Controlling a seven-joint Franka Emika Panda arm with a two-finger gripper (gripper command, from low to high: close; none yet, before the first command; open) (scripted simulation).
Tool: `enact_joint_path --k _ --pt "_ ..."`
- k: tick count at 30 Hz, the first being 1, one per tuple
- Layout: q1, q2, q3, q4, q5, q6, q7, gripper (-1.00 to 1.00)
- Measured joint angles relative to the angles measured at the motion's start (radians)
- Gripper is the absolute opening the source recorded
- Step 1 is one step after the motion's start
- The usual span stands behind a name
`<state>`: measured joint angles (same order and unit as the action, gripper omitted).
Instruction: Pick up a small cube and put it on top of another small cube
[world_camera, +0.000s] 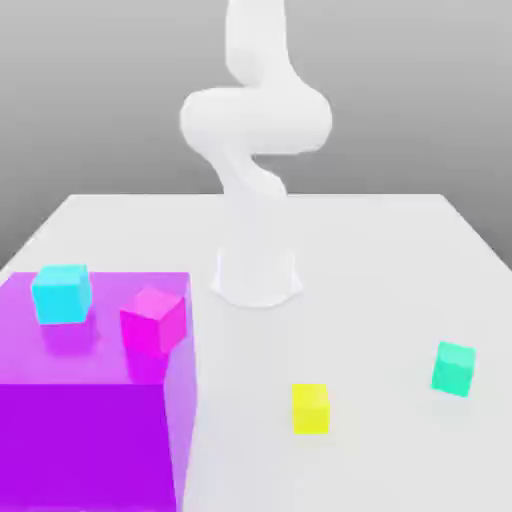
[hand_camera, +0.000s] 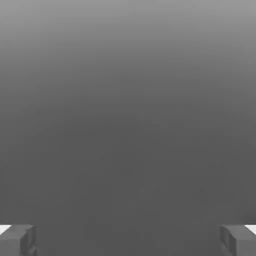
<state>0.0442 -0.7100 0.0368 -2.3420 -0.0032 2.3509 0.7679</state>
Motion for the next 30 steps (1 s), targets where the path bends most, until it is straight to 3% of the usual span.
enact_joint_path --k 21,27,28,30 --pt "0.400 0.770 0.320 -0.355 -0.092 0.432 -0.226 0.00" --pt "0.526 0.989 0.168 -0.333 -0.272 0.592 -0.105 0.00" --pt "0.554 1.021 0.135 -0.326 -0.294 0.617 -0.088 -1.00" --pt "0.554 1.021 0.135 -0.326 -0.295 0.617 -0.088 -1.00"
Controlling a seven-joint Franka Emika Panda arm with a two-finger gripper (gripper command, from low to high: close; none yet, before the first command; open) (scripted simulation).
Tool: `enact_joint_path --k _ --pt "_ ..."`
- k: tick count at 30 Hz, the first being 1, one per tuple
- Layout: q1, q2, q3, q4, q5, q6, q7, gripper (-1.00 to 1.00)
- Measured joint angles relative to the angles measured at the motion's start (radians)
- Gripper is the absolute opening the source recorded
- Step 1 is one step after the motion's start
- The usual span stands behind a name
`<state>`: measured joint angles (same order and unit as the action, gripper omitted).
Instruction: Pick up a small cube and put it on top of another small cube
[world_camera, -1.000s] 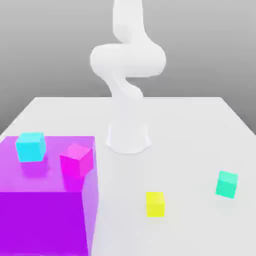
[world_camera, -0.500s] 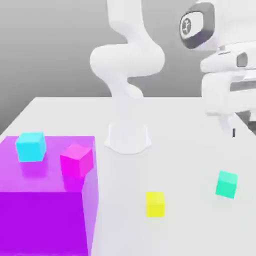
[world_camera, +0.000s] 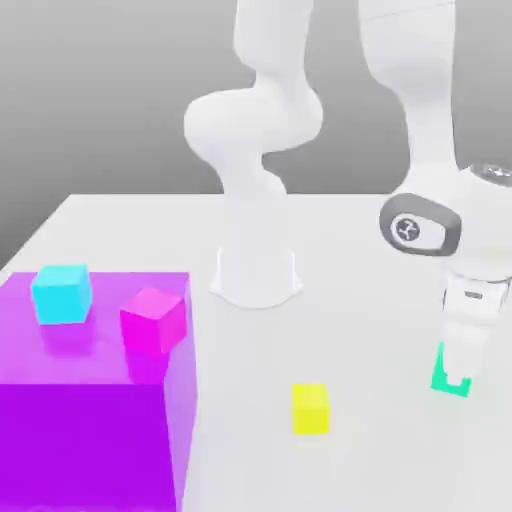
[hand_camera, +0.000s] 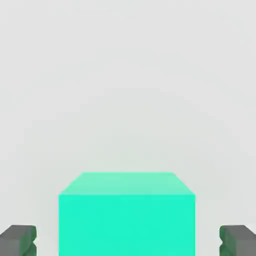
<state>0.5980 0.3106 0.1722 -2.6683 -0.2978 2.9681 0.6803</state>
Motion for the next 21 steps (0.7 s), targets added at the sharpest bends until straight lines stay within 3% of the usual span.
enact_joint_path --k 5,11,16,21 --pt "0.005 0.006 -0.006 0.001 -0.006 0.004 0.005 -1.00" --pt "-0.069 -0.189 0.107 -0.041 0.187 -0.143 -0.140 -1.00" --pt "-0.281 -0.352 -0.014 -0.114 0.253 -0.230 -0.187 -1.00" --pt "-0.400 -0.451 -0.135 -0.179 0.303 -0.262 -0.223 -1.00"
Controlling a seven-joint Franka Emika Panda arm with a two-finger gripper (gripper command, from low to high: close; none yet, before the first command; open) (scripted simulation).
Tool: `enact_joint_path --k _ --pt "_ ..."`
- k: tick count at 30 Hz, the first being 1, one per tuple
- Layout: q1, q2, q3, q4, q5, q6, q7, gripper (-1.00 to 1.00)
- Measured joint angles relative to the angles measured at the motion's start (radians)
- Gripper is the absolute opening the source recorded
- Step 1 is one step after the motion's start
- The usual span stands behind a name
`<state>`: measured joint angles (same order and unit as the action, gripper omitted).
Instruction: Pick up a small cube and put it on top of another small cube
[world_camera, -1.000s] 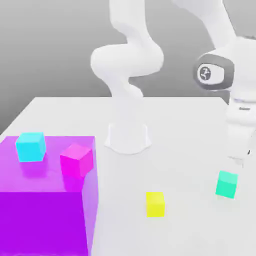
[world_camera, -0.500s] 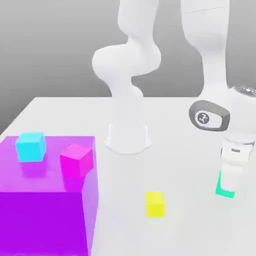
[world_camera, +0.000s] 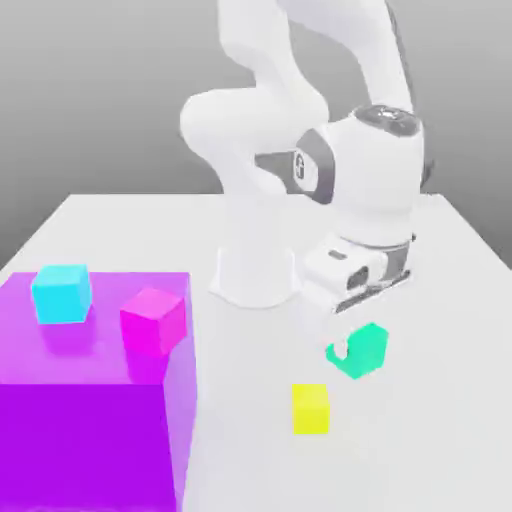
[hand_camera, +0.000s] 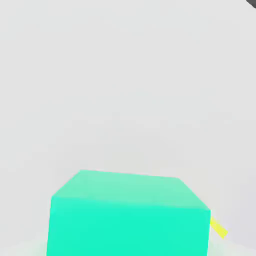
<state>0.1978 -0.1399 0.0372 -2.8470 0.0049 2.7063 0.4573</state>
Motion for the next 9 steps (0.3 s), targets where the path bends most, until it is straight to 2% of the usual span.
enact_joint_path --k 5,6,9 --pt "-0.013 0.157 -0.013 0.001 -0.007 0.156 0.005 -1.00" --pt "-0.014 0.189 -0.014 0.002 -0.011 0.186 0.008 1.00" --pt "-0.013 0.189 -0.014 0.002 -0.011 0.186 0.008 1.00"
